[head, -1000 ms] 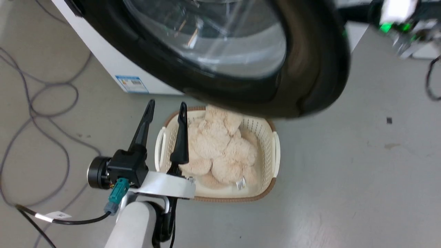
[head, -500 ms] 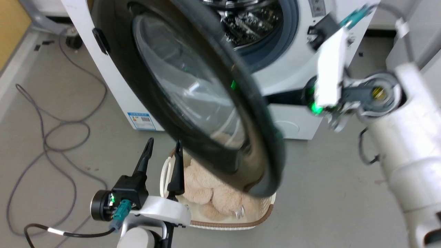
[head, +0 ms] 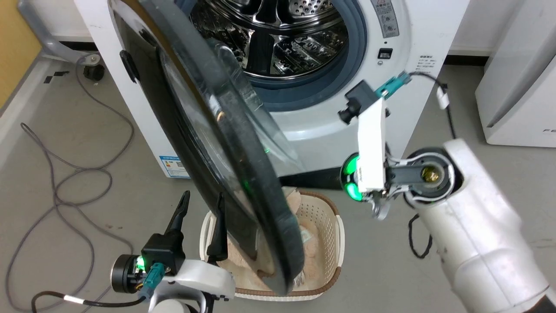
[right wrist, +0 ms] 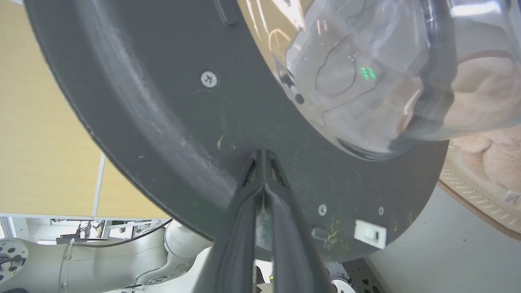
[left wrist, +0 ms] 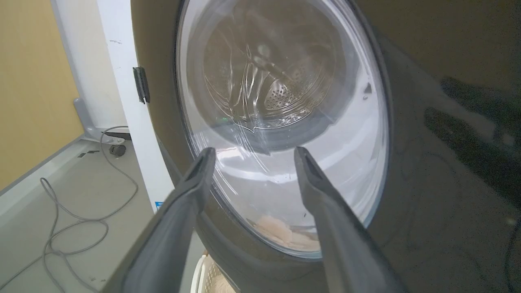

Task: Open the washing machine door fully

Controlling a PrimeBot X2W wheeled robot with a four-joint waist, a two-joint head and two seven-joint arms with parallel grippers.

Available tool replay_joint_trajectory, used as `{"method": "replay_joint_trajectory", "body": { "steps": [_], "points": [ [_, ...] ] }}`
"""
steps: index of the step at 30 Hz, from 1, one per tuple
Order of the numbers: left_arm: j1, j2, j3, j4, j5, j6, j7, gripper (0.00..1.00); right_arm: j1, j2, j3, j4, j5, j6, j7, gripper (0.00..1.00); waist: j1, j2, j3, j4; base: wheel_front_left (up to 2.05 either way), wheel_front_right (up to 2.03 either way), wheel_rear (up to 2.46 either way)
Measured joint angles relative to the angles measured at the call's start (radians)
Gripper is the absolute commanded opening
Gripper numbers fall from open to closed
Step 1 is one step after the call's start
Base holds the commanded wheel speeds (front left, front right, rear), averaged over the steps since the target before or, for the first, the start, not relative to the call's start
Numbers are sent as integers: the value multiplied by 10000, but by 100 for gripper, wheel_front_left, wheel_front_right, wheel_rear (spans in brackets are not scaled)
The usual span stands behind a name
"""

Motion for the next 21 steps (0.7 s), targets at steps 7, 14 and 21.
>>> {"method": "replay_joint_trajectory", "body": {
  "steps": [7,14,21],
  "points": [
    [39,0,63,109,82,-36,0,100,657,201,-113,-644,240,0,-1124,9,0,0,-39,-22,0,0,0],
    [123,0,178,205,92,-38,0,100,2084,211,-1078,-1379,257,-2,-3762,100,1,-1,-205,-133,0,0,0],
    [446,0,330,305,92,-40,0,100,4270,52,-1956,-1987,84,-2,-6475,100,1,0,-568,-293,0,0,0]
  ]
}}
